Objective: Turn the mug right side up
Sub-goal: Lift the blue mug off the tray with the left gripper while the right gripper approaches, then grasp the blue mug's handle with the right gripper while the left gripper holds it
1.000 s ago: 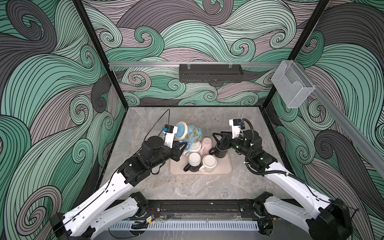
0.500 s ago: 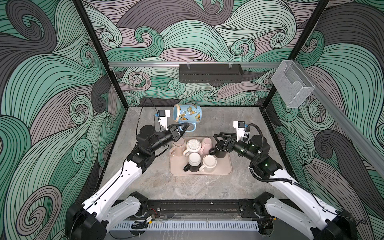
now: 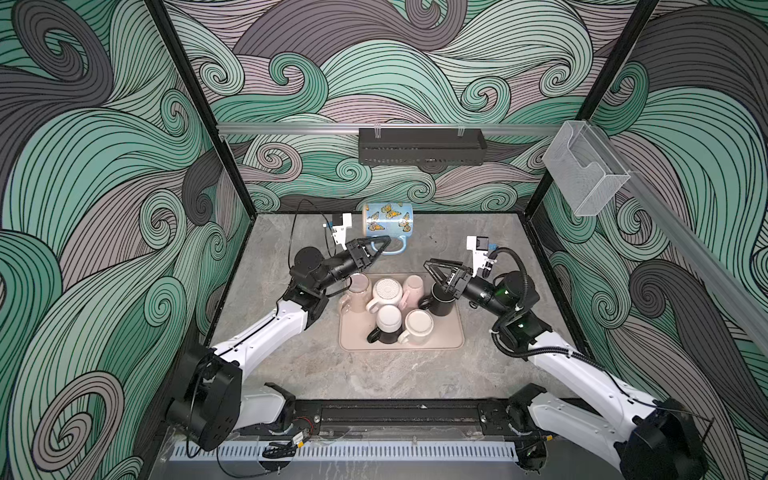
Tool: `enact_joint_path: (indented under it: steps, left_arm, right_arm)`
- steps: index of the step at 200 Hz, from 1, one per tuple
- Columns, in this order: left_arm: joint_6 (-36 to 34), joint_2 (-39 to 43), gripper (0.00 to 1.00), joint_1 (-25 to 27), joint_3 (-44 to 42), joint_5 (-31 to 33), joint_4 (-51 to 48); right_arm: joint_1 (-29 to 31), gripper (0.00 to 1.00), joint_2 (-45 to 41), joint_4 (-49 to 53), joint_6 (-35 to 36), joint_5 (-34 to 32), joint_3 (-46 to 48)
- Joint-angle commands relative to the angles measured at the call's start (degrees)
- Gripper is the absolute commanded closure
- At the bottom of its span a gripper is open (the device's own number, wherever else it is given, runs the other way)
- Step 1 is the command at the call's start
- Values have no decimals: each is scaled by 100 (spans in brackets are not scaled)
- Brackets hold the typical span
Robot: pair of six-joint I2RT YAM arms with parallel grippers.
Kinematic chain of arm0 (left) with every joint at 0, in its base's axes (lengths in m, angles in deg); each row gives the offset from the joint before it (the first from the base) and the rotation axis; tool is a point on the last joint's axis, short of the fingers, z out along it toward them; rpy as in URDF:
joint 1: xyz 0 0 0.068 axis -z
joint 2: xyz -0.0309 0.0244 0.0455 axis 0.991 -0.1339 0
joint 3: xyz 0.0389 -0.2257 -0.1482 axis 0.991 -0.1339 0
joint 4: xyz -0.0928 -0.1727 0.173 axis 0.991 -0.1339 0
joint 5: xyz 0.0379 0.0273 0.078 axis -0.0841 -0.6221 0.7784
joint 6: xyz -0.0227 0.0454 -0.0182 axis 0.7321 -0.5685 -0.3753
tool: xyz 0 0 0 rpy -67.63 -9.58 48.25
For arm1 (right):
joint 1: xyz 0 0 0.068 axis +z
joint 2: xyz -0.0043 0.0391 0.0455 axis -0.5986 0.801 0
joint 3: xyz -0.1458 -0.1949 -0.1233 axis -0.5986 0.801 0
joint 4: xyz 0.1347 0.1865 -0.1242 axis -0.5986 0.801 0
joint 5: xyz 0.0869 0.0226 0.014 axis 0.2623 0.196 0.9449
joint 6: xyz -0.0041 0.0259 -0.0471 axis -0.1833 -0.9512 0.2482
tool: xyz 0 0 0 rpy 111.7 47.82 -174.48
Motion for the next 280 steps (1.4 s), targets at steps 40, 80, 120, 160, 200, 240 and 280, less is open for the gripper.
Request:
enact_joint_path:
  steps: [40,80,120,160,200,240,280]
  left_arm:
    - [-618,277,100,130,266,-351,378]
    - [-1079,448,100,226,301,-313,-163]
    - [-1162,420,100,272,346,-314,-237]
    - [-1206,408,100,299,363,-318,-247]
    - [-1255,408,100,338,391,-373,-285]
    - [-1212,339,100,394,430,-468,-159]
    - [-1194,281,100,515,468,-552,-146]
  right_arm:
    - [23,41,511,-828,-696,151,-481]
    - [78,45,844,-1120,-982,399,-713]
    - [212,46,1100,-1263,-1191,359,-761]
    - [258,48,1275,-1427,-1323,341,-798]
    - [261,48,1427,-1544,-1430,374,-856]
    - [269,53,1607,-1810,-1581,357,-905]
    - [268,59,1794,-2073,-1756,300,-968]
